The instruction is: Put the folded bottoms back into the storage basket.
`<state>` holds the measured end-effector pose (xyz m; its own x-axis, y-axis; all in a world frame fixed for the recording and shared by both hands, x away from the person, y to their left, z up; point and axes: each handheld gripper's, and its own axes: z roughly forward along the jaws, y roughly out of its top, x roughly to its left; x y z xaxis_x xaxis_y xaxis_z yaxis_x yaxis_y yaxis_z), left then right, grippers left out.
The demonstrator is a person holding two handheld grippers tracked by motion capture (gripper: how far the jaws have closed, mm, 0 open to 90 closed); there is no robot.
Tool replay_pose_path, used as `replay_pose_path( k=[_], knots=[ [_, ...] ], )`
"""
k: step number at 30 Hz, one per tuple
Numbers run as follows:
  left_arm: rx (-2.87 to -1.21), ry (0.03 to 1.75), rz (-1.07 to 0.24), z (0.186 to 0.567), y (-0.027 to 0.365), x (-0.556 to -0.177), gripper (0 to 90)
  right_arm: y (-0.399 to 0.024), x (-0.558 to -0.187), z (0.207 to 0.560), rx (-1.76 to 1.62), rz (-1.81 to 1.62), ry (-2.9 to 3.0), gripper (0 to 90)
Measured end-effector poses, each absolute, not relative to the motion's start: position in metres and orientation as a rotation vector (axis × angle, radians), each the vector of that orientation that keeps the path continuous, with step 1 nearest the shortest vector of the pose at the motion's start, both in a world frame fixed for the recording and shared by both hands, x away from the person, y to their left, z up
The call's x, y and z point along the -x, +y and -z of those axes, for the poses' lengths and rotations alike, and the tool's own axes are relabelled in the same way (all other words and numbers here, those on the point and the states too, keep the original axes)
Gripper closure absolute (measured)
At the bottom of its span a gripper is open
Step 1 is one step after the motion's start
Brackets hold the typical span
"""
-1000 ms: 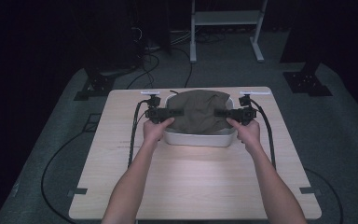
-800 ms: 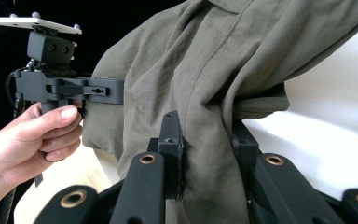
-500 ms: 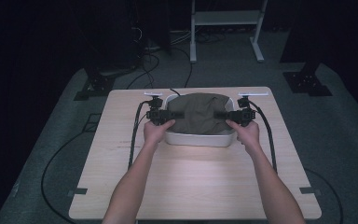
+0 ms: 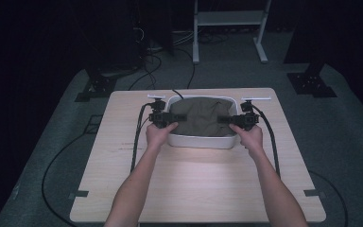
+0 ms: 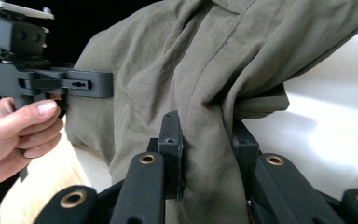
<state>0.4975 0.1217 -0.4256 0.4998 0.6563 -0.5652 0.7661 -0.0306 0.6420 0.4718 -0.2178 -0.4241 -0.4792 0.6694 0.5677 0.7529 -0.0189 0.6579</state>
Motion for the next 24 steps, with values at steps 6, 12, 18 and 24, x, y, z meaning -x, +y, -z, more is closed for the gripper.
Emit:
replay_pose_path(
  k=[6, 12, 18, 24],
  knots=[
    [-1.733, 1.212, 0.127, 0.4254, 0.1223, -0.4976, 56.0, -0.2197, -0.4726, 0.425, 1.58, 1.507, -2.166, 71.5],
    [-1.701, 1.222, 0.125, 0.4233, 0.1268, -0.4963, 55.7, -0.2192, -0.4727, 0.4278, 1.611, 1.452, -2.214, 70.1],
    [-1.698, 1.22, 0.124, 0.4231, 0.1278, -0.4961, 55.7, -0.2175, -0.4727, 0.4297, 1.623, 1.423, -2.25, 68.2],
    [-1.673, 1.221, 0.123, 0.4202, 0.13, -0.4955, 55.7, -0.2171, -0.4722, 0.423, 1.638, 1.39, -2.314, 61.7]
  ],
)
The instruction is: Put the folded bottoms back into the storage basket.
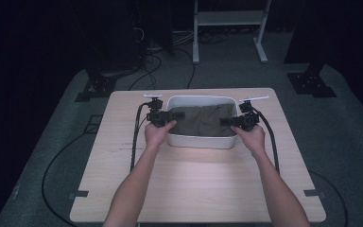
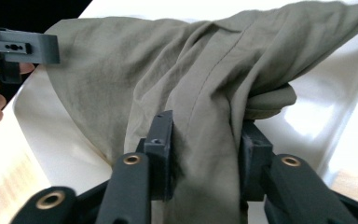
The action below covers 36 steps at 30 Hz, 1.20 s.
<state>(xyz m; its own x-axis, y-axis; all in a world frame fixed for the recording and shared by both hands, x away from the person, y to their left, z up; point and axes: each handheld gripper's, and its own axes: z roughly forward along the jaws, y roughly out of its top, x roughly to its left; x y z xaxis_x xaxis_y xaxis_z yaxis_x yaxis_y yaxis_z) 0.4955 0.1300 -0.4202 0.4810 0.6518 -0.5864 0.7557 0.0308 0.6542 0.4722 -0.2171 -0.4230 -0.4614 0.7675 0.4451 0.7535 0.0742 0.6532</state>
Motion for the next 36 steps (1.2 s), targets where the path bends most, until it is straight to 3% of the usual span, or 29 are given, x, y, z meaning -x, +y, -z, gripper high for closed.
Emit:
replay_pose_path(
  k=[8, 18, 36],
  knots=[
    [-1.644, 1.219, 0.114, 0.413, 0.137, -0.494, 55.0, -0.227, -0.471, 0.408, -1.592, -1.324, 2.244, 59.6],
    [-1.59, 1.223, 0.104, 0.405, 0.151, -0.492, 54.6, -0.239, -0.467, 0.398, -1.593, -1.364, 2.194, 63.3],
    [-1.527, 1.202, 0.086, 0.389, 0.177, -0.482, 54.2, -0.202, -0.472, 0.394, -1.528, -1.454, 2.261, 69.6]
  ],
)
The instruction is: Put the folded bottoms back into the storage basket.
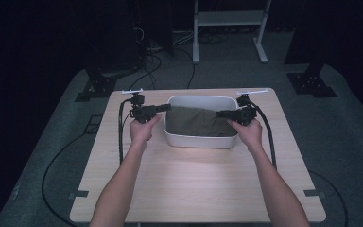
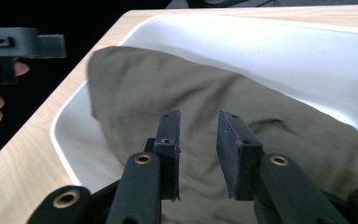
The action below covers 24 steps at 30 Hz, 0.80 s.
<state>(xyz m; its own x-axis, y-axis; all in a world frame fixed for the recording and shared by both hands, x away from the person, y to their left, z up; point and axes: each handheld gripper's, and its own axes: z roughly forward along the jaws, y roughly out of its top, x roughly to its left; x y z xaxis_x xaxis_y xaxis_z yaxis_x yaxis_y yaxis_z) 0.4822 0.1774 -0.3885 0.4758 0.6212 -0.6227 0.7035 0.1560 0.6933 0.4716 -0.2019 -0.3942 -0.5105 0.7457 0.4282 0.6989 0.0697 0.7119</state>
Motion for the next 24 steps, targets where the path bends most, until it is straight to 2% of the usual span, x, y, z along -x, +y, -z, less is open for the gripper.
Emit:
replay_pose_path(
  k=[7, 24],
  knots=[
    [-1.525, 1.185, 0.097, 0.388, 0.178, -0.478, 54.2, -0.176, -0.472, 0.386, -1.453, -1.495, 2.316, 70.4],
    [-1.583, 1.105, 0.11, 0.378, 0.168, -0.462, 54.1, -0.177, -0.461, 0.392, -1.458, -1.539, 2.348, 70.3]
  ],
)
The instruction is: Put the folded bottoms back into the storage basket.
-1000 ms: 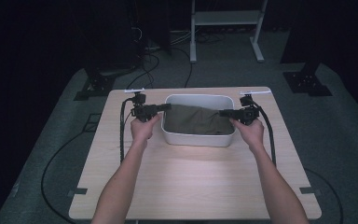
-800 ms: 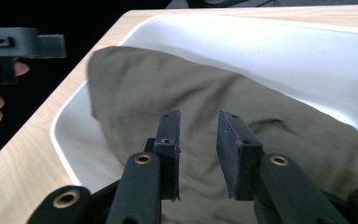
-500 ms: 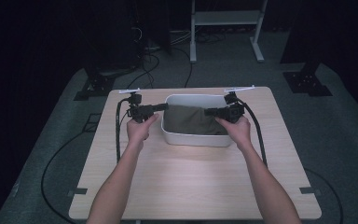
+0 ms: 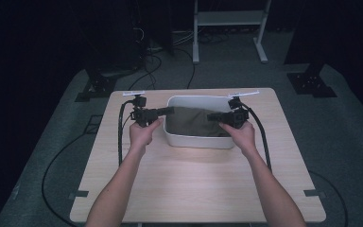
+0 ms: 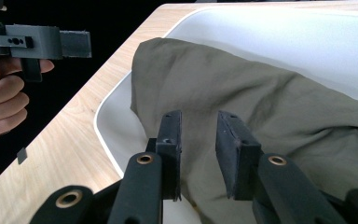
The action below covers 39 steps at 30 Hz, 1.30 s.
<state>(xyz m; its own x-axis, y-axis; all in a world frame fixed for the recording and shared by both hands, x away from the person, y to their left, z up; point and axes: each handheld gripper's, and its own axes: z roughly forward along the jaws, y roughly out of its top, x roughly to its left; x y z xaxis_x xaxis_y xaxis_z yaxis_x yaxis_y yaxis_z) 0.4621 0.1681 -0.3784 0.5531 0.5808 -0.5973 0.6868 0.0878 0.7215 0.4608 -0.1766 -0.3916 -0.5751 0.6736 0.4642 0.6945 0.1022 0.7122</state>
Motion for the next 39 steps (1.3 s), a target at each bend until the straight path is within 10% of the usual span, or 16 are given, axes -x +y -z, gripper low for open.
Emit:
replay_pose_path(
  k=[39],
  knots=[
    [-1.605, 1.064, 0.148, 0.391, 0.17, -0.433, 52.3, -0.233, -0.427, 0.396, 1.44, 1.589, -2.252, 64.5]
  ],
)
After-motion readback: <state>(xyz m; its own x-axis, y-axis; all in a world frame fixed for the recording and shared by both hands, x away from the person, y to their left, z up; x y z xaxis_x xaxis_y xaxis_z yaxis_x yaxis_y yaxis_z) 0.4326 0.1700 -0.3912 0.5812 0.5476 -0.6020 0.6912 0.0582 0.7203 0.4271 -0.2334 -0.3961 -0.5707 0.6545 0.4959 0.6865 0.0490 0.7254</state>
